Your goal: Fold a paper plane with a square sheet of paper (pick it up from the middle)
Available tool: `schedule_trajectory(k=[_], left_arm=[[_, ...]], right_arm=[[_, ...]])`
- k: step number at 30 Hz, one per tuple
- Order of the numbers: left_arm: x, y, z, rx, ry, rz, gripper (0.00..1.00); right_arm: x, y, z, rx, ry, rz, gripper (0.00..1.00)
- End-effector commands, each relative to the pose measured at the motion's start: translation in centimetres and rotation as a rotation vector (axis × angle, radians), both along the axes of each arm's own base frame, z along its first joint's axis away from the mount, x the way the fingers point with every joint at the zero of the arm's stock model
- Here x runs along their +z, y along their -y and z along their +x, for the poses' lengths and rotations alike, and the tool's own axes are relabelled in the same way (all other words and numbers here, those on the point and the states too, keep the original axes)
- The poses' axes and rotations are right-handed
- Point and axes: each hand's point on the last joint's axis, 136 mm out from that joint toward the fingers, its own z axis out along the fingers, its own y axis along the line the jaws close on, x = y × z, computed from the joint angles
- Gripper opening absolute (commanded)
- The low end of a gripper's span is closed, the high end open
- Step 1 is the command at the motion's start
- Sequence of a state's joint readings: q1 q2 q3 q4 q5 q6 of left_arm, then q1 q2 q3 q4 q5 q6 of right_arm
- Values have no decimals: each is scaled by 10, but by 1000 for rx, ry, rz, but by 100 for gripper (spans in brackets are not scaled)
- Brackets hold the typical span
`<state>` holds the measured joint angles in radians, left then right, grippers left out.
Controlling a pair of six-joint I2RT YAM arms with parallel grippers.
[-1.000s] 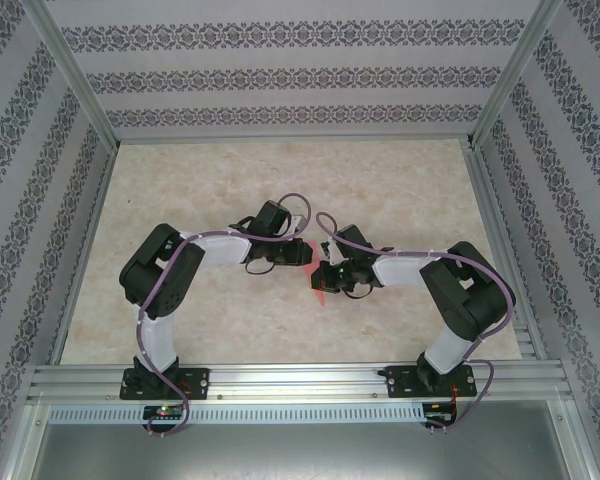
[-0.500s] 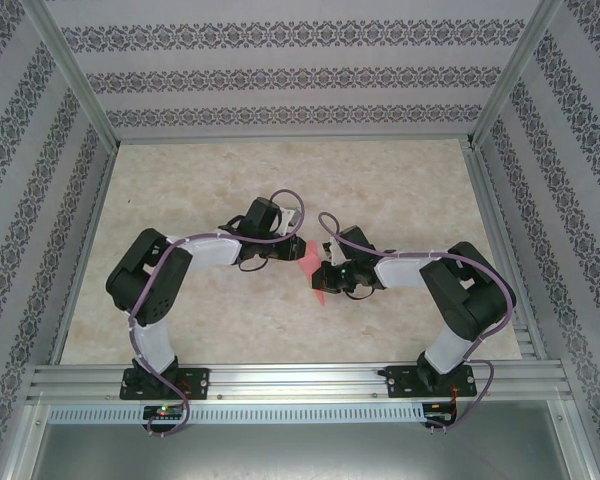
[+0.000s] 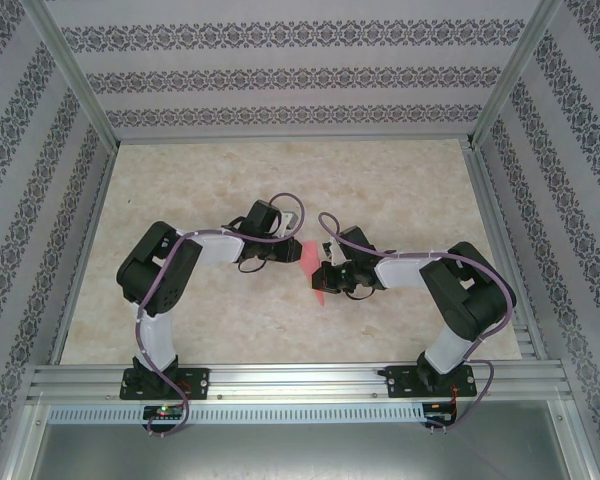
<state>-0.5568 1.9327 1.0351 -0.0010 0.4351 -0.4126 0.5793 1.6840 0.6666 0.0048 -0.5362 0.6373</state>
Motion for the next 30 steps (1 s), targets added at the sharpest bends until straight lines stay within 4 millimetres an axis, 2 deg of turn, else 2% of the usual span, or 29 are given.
schedule_trajectory(k=[1, 5, 13, 19, 22, 25, 30], left_arm=[[-1, -4, 19, 14, 48, 23, 20], [-5, -8, 24, 36, 44, 52, 20], [-13, -29, 41, 140, 14, 136, 20], [-15, -30, 44, 144, -3, 134, 20], [-1, -30, 50, 148, 14, 122, 20], [24, -30, 54, 154, 40, 77, 21], [67, -19, 40, 128, 79, -70, 23]], right_arm=[[-45, 33, -30, -27, -127, -166, 3], [-46, 36, -34, -24, -136, -178, 3], [-46, 46, -45, -23, -146, -192, 3], [-33, 41, -43, -32, -120, -137, 3], [-31, 38, -40, -35, -118, -129, 3], [-29, 37, -37, -41, -118, -122, 2], [-26, 34, -36, -57, -111, -110, 0]])
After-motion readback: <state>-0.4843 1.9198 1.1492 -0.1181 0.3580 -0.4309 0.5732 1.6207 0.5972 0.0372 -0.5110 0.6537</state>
